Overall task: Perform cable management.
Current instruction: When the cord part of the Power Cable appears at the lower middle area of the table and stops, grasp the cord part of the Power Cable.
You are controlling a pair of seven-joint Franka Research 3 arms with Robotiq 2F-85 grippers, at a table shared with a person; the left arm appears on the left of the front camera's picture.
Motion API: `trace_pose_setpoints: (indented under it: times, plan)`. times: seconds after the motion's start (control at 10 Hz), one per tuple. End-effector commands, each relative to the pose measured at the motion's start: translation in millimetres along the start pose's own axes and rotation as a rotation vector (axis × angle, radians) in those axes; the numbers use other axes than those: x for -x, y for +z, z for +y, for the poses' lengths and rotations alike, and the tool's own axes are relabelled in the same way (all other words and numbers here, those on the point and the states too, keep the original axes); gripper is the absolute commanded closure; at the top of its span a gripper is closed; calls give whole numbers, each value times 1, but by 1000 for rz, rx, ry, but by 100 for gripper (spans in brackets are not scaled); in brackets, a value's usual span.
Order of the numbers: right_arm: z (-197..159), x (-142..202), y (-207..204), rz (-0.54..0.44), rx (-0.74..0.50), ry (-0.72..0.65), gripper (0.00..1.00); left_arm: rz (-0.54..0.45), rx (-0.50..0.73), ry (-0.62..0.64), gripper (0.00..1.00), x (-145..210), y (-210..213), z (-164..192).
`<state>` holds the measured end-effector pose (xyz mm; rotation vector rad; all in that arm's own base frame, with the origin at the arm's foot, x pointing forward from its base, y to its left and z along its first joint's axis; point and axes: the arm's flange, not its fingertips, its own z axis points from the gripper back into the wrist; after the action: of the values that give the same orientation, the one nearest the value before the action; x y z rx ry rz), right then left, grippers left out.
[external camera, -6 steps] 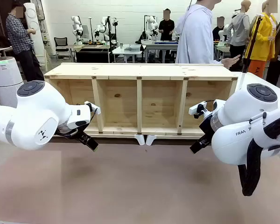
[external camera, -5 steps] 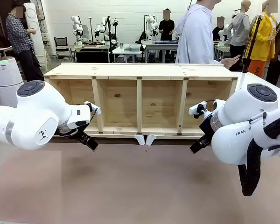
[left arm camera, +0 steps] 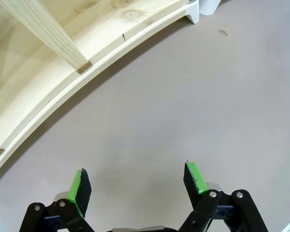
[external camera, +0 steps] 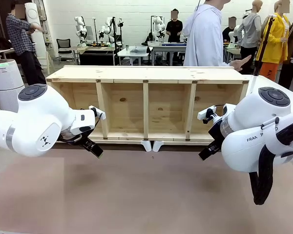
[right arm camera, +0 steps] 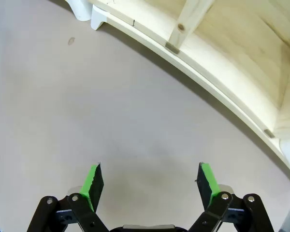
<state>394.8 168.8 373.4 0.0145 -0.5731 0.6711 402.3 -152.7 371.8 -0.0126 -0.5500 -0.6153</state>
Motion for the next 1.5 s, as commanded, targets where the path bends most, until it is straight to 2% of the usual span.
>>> trace_pose_setpoints:
  times: [0.0, 0.8, 1.2, 1.4]
  plan:
    - [0, 0, 0, 0, 0, -2, 0, 0, 0, 5, 0, 1, 0, 2]
    - [0, 0, 0, 0, 0, 0, 0, 0, 0, 0, 0, 0, 0, 0]
    - [-18, 22, 56, -46, 79, -56, 0, -111, -28, 79, 0, 29, 58, 17]
    - [-26, 41, 96, -84, 136, -101, 0, -157, -44, 106, 0, 55, 87, 24]
